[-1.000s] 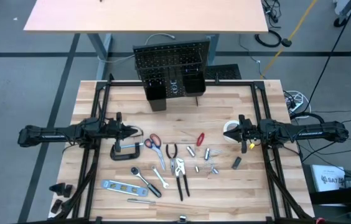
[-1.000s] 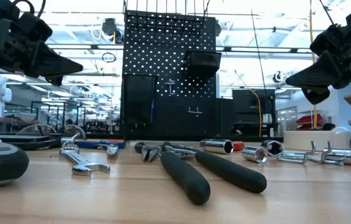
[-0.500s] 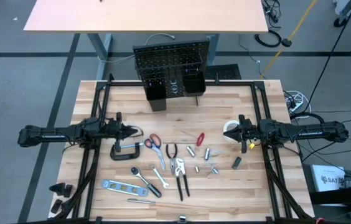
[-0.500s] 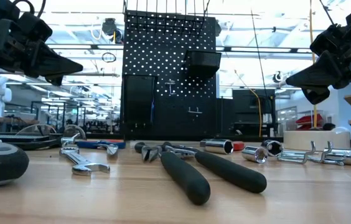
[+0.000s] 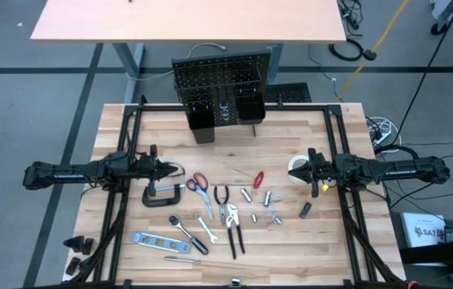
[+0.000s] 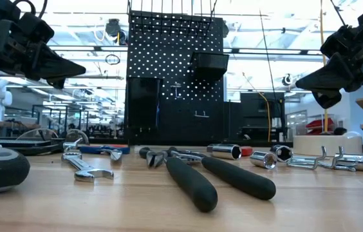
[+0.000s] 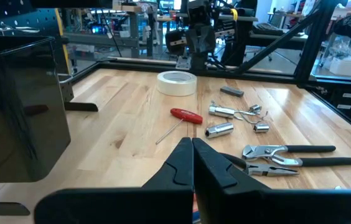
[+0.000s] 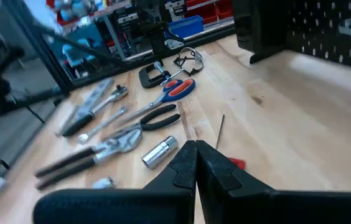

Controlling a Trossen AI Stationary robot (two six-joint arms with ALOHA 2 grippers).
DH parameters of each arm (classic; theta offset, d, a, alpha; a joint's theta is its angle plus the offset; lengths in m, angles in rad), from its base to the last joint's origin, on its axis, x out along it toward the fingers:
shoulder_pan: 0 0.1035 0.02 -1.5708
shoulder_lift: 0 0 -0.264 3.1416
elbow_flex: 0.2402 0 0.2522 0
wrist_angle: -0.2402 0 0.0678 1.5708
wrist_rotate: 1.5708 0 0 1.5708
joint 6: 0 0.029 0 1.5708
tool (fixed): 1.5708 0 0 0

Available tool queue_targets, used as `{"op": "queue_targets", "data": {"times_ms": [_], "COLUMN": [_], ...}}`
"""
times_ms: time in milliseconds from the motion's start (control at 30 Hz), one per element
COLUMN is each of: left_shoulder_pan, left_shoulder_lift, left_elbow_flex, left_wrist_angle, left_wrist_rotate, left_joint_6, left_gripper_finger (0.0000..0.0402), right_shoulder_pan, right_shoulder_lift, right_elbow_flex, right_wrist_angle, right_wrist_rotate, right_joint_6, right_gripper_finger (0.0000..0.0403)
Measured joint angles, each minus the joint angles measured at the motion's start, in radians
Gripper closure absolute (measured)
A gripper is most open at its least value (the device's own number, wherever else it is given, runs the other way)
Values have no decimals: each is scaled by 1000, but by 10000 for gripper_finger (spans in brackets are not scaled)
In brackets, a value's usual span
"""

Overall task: Hang tools onto peg board
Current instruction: Put the left extension bar on the right black bin on the peg board

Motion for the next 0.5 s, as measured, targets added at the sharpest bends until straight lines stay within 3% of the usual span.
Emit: {"op": "queue_targets", "data": {"times_ms": [100,167,500], "left_shoulder_pan": [0,0,0], "left_shoulder_lift": [0,0,0], "left_elbow_flex": [0,0,0], "left_wrist_angle": [0,0,0], "left_wrist_rotate": [0,0,0], "left_joint_6": [0,0,0], "left_gripper_finger": [402,402,402], "right_shoulder_pan": [0,-2,-2], "right_shoulder_lift": [0,0,0], "right_elbow_flex": [0,0,0], "right_wrist_angle": [12,48,123], "right_wrist_rotate": [21,75,106], "right_joint_6": [85,70,83], "right_gripper_finger": [403,403,403]}}
